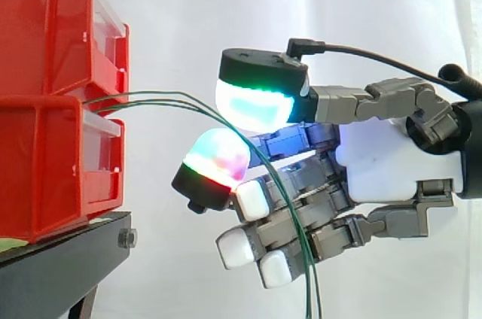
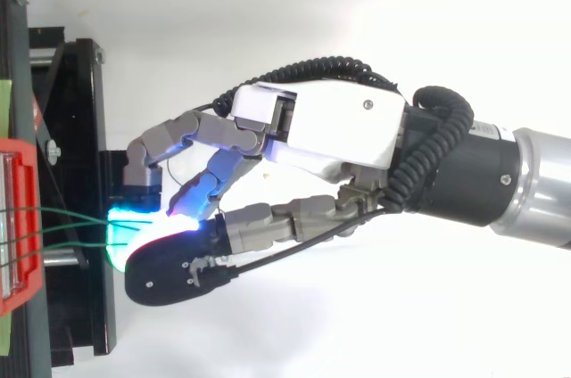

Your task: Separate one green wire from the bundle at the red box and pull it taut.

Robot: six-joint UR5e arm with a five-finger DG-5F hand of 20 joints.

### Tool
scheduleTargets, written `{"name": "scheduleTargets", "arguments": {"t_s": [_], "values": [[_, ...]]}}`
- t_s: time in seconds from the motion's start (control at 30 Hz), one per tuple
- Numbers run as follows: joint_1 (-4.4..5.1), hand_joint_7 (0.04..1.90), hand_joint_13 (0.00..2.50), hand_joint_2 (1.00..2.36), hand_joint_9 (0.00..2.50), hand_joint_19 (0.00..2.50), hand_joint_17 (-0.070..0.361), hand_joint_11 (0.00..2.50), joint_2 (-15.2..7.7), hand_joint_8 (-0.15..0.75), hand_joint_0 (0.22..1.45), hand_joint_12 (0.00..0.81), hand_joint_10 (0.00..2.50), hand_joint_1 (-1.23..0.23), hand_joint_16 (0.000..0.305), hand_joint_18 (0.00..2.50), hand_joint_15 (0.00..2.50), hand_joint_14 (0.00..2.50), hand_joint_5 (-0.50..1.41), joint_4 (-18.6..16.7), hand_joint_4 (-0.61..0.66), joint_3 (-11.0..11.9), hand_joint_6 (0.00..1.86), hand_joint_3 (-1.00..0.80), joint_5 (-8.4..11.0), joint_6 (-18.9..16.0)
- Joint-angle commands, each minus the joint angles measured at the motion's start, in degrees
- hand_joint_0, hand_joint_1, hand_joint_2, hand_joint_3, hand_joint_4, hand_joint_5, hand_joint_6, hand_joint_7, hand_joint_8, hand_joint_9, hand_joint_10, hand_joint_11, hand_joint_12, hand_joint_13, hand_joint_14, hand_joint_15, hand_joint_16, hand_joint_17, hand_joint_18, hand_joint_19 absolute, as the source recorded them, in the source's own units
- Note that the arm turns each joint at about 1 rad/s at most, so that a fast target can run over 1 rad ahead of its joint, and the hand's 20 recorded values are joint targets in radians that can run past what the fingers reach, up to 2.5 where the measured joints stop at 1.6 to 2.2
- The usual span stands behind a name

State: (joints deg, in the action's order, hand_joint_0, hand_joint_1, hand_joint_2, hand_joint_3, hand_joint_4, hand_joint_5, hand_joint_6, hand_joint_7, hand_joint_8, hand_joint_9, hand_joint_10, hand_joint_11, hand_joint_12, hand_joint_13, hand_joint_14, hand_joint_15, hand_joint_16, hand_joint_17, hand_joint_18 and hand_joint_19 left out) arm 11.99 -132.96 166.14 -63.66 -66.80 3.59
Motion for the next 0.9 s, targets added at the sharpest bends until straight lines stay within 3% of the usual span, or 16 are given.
{"name": "scheduleTargets", "arguments": {"t_s": [0.0, 0.27, 0.43, 0.57, 0.63, 0.7, 0.87], "values": [[-0.04, 0.97, 0.90, 1.02, 1.04, 0.66, 0.117, 0.54, 0.07, 0.289, 0.57, 0.364, 0.02, -0.68, 0.052, 0.77, 0.44, 0.02, -0.16, 0.15, 0.18, 0.21, 0.85, -0.16, 0.00, 0.01], [-0.13, 0.88, 0.86, 1.02, 0.97, 0.65, 0.122, 0.59, 2.44, 0.272, 0.60, 0.357, 0.02, -0.80, 0.054, 0.78, 0.46, 0.02, -0.19, 3.49, 0.11, 0.29, 0.86, -0.20, 0.09, 0.36], [-0.39, 0.89, 0.85, 1.00, 0.99, 0.64, 0.121, 0.60, 3.67, 0.265, 0.63, 0.350, 0.02, -0.86, 0.054, 0.78, 0.46, 0.02, -0.18, 6.65, 0.14, 0.29, 0.87, -0.49, 0.09, 0.36], [-0.65, 0.95, 0.91, 1.00, 1.10, 0.66, 0.123, 0.58, 4.82, 0.274, 0.54, 0.351, 0.02, -0.64, 0.055, 0.81, 0.46, 0.02, -0.15, 8.50, 0.16, 0.29, 0.85, -0.50, 0.97, 1.33], [-0.74, 1.00, 0.94, 1.00, 1.15, 0.68, 0.119, 0.58, 5.26, 0.268, 0.58, 0.356, 0.02, -0.51, 0.053, 0.82, 0.47, 0.02, -0.13, 8.94, 0.16, 0.29, 0.84, -0.50, 1.85, 1.95], [-0.83, 1.03, 0.96, 1.01, 1.17, 0.70, 0.119, 0.60, 5.34, 0.271, 0.59, 0.357, 0.02, -0.50, 0.053, 0.84, 0.48, 0.02, -0.13, 9.03, 0.16, 0.29, 0.84, -0.40, 2.11, 2.03], [-1.01, 0.98, 0.98, 1.02, 1.11, 0.69, 0.132, 0.60, 5.43, 0.297, 0.56, 0.382, 0.02, -0.67, 0.059, 0.89, 0.49, 0.02, -0.15, 9.03, 0.19, 0.38, 0.89, -0.15, 2.29, 2.21]]}}
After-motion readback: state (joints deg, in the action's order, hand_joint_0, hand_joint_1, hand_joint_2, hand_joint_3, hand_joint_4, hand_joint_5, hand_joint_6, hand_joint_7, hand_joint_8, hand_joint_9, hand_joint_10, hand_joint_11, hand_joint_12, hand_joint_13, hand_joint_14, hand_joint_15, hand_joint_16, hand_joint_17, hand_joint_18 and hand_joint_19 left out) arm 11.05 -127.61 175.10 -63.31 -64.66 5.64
